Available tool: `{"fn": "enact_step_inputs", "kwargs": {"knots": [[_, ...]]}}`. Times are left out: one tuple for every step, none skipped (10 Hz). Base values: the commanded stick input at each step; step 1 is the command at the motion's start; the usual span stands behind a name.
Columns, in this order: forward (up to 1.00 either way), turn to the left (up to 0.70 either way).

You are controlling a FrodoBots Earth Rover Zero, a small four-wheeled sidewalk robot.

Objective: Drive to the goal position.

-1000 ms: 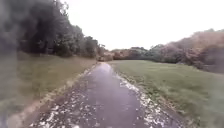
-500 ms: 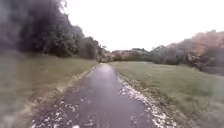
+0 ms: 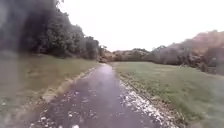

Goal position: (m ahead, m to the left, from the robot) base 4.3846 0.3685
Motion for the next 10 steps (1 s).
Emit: {"fn": "enact_step_inputs", "kwargs": {"knots": [[0.98,0.00],[0.98,0.00],[0.98,0.00],[0.98,0.00],[0.98,0.00],[0.98,0.00],[0.98,0.00],[0.98,0.00],[0.98,0.00],[0.98,0.00]]}}
